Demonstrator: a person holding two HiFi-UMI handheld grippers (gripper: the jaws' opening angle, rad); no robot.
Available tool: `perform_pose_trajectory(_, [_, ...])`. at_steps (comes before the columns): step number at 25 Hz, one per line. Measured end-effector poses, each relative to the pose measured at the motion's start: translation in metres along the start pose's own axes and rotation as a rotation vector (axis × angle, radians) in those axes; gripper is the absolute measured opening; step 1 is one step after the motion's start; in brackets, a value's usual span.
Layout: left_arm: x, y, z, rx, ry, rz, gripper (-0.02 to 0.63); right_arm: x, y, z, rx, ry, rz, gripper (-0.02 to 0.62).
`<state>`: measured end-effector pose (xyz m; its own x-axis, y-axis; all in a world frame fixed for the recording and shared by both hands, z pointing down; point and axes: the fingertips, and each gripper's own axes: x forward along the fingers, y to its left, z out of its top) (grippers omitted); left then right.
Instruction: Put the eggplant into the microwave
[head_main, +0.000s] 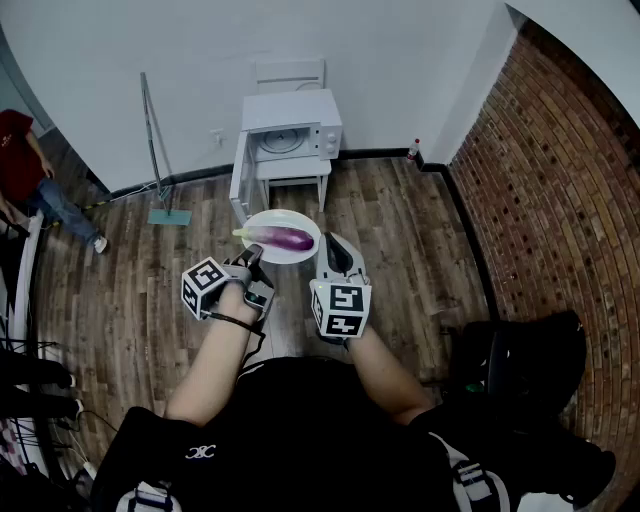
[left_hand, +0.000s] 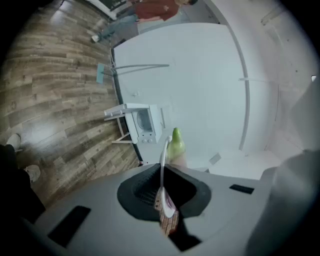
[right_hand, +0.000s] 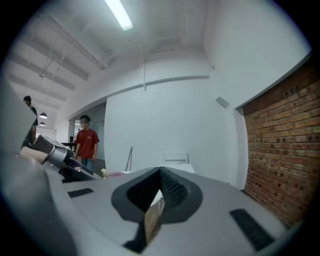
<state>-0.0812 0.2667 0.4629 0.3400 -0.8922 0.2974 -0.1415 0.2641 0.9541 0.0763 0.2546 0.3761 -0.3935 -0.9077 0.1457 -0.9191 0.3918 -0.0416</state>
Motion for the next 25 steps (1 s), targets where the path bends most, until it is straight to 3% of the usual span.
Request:
perform_pose_trajectory(6, [0.001, 0.005, -0.011, 0.003, 0.019, 0.01, 0.017, -0.006, -0.005, -0.008, 0.035, -0.002, -0.013, 0.008])
perform_pose_trajectory(16, [0.001, 0.014, -0.017, -0.013, 0.034, 0.02, 0.017, -0.015, -0.007, -0.016, -0.013, 0.019, -0.026, 0.008])
perform_pose_trajectory(25, [0.034, 0.012, -0.006, 0.011, 0.072, 0.012, 0.017, 0.012, -0.019, -0.019, -0.018, 0.031, -0.055, 0.008])
